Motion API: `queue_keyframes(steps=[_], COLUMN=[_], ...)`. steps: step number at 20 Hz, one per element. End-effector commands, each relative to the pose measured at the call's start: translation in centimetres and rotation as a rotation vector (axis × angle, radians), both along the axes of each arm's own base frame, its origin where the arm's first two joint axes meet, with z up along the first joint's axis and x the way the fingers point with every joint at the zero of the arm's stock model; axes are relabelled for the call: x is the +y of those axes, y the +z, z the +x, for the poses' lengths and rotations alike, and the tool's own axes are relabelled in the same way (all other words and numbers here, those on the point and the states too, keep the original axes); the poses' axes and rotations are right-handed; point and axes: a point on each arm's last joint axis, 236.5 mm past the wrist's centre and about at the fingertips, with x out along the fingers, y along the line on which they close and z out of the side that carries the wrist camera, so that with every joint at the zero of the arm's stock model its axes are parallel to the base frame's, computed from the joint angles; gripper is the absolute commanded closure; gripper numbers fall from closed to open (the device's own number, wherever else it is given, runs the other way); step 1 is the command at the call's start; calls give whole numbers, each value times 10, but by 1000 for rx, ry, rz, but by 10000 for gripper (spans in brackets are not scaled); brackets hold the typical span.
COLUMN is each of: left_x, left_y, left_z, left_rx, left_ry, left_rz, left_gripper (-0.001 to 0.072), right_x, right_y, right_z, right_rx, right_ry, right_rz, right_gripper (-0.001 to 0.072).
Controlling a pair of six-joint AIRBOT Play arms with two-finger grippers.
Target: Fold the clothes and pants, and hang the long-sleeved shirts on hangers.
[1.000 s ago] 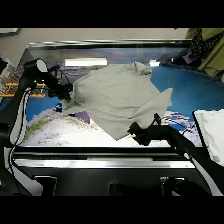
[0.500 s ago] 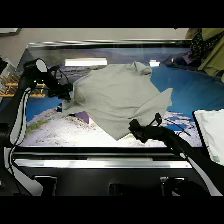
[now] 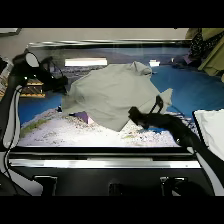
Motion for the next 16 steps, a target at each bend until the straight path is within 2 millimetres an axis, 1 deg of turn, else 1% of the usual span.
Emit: queue_keyframes(steps=[1,2,3,4,5,6,7,8,9,10,11,12,13,14,15,16], left_x=[19,27,34,40,44,47,47,47,47,48,49,50,51,54,60,67], left_y=[101,141,184,232,277,324,366,407,440,464,483,496,507,513,515,514], left_z=[19,19,14,1,-15,-37,-61,-90,-120,-148,-175,-197,-218,-231,-242,-247], left_rx=[-284,-396,-510,-633,-749,-877,-990,-1105,-1203,-1276,-1334,-1374,-1413,-1436,-1449,-1449], left_ry=[24,49,73,94,108,122,131,139,144,149,155,157,166,182,211,240], left_rz=[-3,-6,-8,-11,-14,-11,-16,-23,-30,-31,-25,-19,-16,-15,-6,8], left_gripper=[692,692,692,691,691,691,691,691,692,691,691,692,691,691,692,692], right_x=[-45,-63,-79,-88,-94,-94,-92,-90,-90,-92,-94,-99,-103,-109,-113,-117], right_y=[122,172,227,277,329,372,412,443,472,493,513,528,537,541,540,536], right_z=[42,50,50,42,26,6,-19,-42,-68,-89,-110,-127,-138,-145,-146,-143], right_rx=[-274,-379,-498,-609,-724,-824,-925,-1004,-1076,-1135,-1194,-1241,-1262,-1267,-1252,-1225], right_ry=[41,34,41,64,95,125,151,166,166,157,137,111,81,48,25,12], right_rz=[-74,-94,-130,-175,-226,-270,-315,-344,-366,-390,-411,-433,-439,-439,-440,-443], right_gripper=[682,682,682,682,682,682,682,682,682,682,682,682,682,682,682,682])
